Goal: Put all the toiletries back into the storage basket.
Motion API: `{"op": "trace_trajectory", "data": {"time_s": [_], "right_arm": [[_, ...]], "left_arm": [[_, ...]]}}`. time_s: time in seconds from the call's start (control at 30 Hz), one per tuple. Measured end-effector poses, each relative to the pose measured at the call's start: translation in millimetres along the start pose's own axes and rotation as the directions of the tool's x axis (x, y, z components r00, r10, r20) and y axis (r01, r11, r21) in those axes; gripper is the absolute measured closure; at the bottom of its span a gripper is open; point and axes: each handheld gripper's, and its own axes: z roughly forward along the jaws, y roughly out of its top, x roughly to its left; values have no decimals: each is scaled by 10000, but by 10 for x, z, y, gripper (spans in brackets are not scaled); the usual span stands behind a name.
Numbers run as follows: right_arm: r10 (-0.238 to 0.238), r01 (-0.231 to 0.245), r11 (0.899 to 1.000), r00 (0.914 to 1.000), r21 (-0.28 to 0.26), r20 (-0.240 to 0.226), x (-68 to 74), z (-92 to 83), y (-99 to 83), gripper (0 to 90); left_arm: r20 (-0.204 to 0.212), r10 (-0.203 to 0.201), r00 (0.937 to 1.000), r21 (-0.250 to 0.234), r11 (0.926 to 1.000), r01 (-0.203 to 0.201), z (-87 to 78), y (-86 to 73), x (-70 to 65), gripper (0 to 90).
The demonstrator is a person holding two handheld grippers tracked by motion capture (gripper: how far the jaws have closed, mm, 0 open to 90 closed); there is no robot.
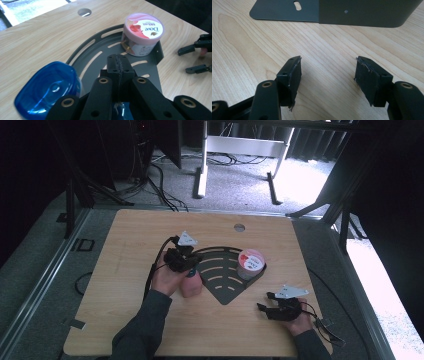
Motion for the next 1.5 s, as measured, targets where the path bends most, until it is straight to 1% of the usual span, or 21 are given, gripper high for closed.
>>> {"op": "trace_trajectory", "data": {"time_s": [0.1,0.2,0.27,0.43,0.5,0.6,0.63,0.67,0.73,0.93,0.97,1.13,1.17,1.37,1.5], "right_arm": [[-4,4,10000,10000,3,0,0,0,0,374],[-2,2,10000,10000,3,0,0,0,0,374],[-15,15,10000,10000,-4,1,-1,0,0,374],[-5,5,10000,10000,-9,-5,0,1,0,374],[-2,2,10000,10000,-3,-6,0,0,0,374],[-6,6,10000,10000,-7,-1,0,0,0,374],[-2,2,10000,10000,-2,-4,0,0,0,374],[-1,1,10000,10000,3,1,0,0,0,374],[-14,14,10000,10000,-4,0,-1,0,0,374],[-4,4,10000,10000,3,-3,0,0,0,374],[-14,14,10000,10000,-3,-3,0,0,0,374],[-2,2,10000,10000,3,-5,0,0,0,374],[-4,4,10000,10000,3,-7,0,0,0,374],[4,-4,10000,10000,-3,-4,1,0,0,374],[8,-8,10000,10000,0,-4,1,0,0,374]], "left_arm": [[-56,95,9999,63,9999,-95,2,9,-9,898],[-301,48,9995,42,10000,-46,-6,6,6,897],[-286,-25,9996,31,10000,26,-16,1,31,897],[-456,-29,9990,163,9999,36,-25,-15,58,897],[-440,-50,9990,141,9999,56,-26,-20,61,898],[-289,-11,9996,109,9999,14,-39,-28,52,897],[-201,67,9998,106,9999,-65,-36,-26,43,898],[-187,174,9997,143,9998,-172,-34,-23,33,897],[-142,255,9996,180,9995,-252,-34,-18,18,897],[-18,323,9995,153,9994,-323,-36,-16,-4,897],[106,443,9990,174,9989,-444,-34,-15,-13,897],[266,543,9982,211,9983,-549,-26,-19,-35,897],[363,669,9971,255,9974,-678,-25,-24,-60,897],[725,1032,9920,224,9942,-1051,-32,-44,-163,897],[876,1075,9903,186,9938,-1095,-39,-57,-190,895]]}}
